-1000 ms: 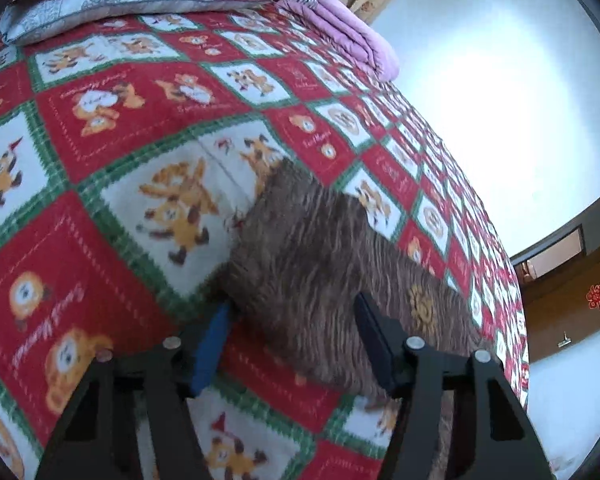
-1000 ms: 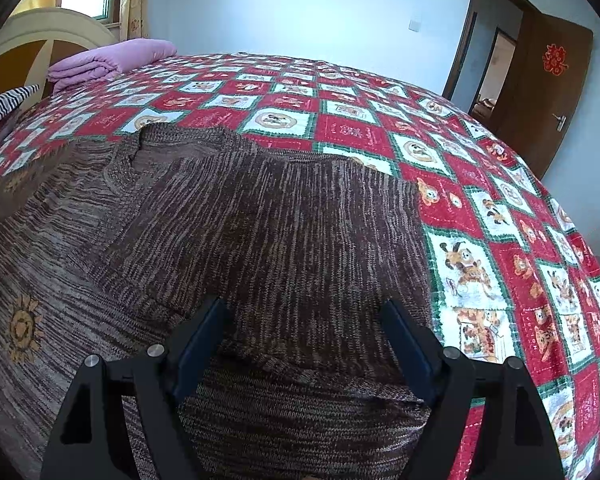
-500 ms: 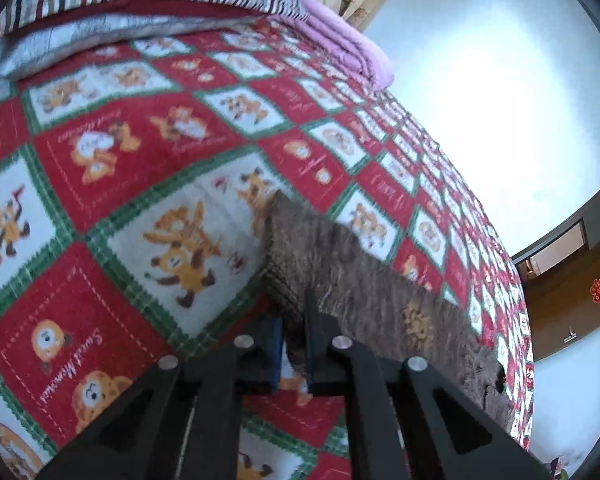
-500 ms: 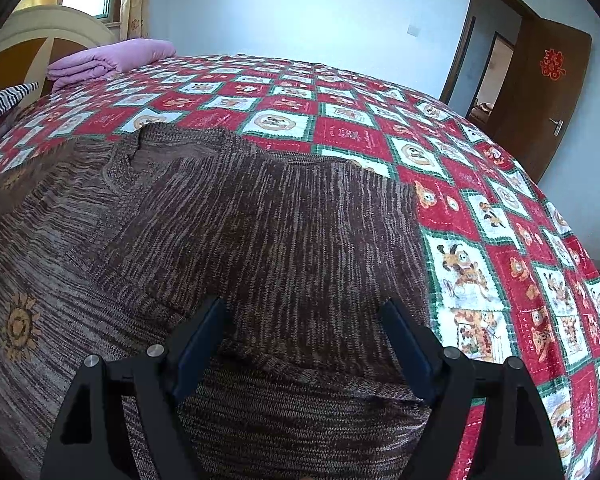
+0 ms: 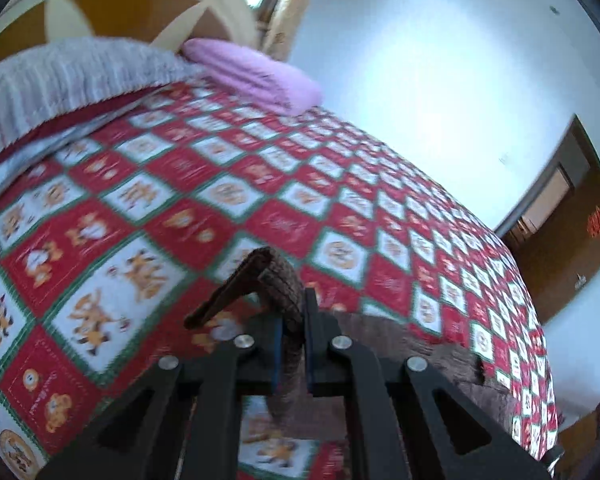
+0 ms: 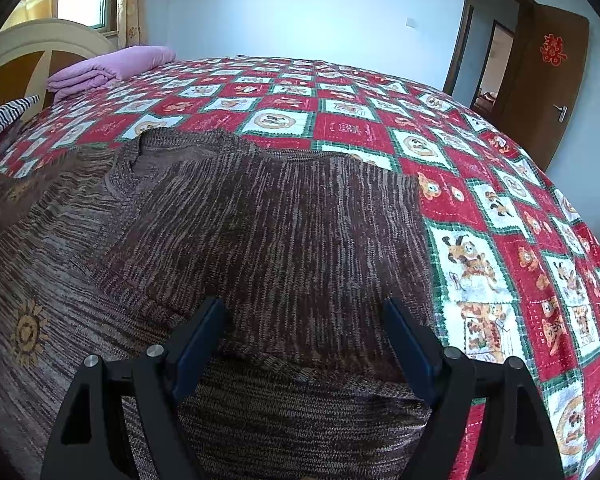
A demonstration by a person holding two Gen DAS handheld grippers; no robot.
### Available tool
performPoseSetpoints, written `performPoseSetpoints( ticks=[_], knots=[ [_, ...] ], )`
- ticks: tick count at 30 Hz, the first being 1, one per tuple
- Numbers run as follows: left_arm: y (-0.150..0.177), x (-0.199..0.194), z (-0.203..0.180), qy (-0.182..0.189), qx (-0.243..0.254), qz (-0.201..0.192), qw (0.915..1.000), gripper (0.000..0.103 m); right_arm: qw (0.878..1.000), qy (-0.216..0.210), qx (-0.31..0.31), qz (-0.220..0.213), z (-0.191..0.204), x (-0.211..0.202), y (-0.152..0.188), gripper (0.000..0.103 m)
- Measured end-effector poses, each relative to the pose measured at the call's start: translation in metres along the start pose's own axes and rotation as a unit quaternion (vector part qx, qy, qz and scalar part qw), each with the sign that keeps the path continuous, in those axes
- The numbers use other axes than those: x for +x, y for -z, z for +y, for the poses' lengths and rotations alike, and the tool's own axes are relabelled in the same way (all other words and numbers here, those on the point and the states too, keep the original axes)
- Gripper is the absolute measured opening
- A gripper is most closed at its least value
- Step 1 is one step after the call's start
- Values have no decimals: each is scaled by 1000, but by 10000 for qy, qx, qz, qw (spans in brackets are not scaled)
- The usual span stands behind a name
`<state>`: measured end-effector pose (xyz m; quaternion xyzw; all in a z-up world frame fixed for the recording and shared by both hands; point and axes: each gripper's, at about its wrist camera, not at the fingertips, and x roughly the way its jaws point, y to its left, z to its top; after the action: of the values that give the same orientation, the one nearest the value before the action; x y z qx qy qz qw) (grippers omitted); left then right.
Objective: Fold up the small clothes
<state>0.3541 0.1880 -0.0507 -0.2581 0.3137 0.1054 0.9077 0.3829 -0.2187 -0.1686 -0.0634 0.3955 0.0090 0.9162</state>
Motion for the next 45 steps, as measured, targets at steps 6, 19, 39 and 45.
performPoseSetpoints(
  ticks=[6,19,39,45],
  knots=[
    [4,-2,-52,367,355,17,9987,8,10000,-48,46,0,-2,1,1,82],
    [109,45,-197,772,1537,467,9840,8,9998,-141,160,-10,-7,1,1,82],
    [119,90,-94,-1882,3183,621,9270,92,9987,-311,394,-27,-18,1,2,83],
    [118,82,-62,-1432,2709,534,9504,103,9916,-1098,604,-322,-1,-34,-22,83]
  ],
)
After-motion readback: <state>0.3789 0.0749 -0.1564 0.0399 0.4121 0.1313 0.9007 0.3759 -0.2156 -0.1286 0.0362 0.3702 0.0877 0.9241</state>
